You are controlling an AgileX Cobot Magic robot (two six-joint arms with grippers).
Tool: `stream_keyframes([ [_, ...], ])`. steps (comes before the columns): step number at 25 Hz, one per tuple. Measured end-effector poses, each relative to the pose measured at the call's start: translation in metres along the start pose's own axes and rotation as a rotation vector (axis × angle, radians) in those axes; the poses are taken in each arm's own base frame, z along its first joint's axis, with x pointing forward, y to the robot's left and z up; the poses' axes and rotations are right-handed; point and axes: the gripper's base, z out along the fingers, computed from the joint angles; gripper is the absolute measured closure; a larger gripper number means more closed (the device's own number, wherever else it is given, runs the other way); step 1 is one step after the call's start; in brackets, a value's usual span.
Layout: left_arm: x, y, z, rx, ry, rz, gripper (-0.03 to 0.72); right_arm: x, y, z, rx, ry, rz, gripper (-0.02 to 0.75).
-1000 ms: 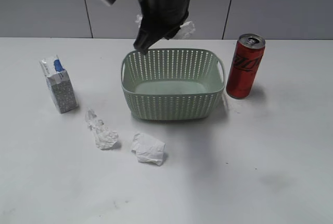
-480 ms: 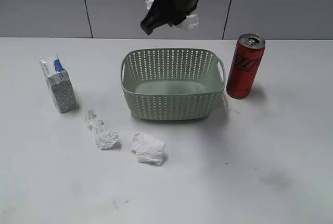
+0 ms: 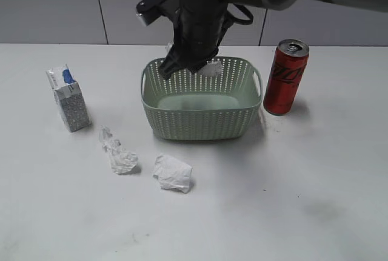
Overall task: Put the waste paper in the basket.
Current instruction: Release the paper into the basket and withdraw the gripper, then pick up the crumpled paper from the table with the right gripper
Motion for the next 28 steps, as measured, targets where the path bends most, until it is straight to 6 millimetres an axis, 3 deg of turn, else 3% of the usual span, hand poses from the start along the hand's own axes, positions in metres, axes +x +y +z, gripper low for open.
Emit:
stream_keyframes([
  [3,0.0,0.0,0.0,0.0,0.0,0.0,0.097,0.006,0.005,0.013,-0.018,0.054,0.009,0.674],
  [5,0.0,0.0,0.0,0.0,0.0,0.0,0.097,0.01,0.007,0.02,-0.021,0.082,0.008,0.575],
  [10,0.0,0.0,0.0,0.0,0.0,0.0,0.097,0.015,0.009,0.029,-0.023,0.114,0.029,0.174],
  [11,0.0,0.0,0.0,0.0,0.0,0.0,0.097,0.015,0.01,0.029,-0.022,0.119,0.034,0.128],
  [19,0.0,0.0,0.0,0.0,0.0,0.0,0.097,0.012,0.006,0.018,-0.011,0.17,0.058,0.099],
  [23,0.0,0.0,0.0,0.0,0.0,0.0,0.097,-0.008,0.001,-0.008,-0.047,0.147,0.078,0.108],
  [28,0.0,0.0,0.0,0.0,0.0,0.0,0.097,-0.036,0.006,-0.048,-0.224,0.051,0.113,0.153],
])
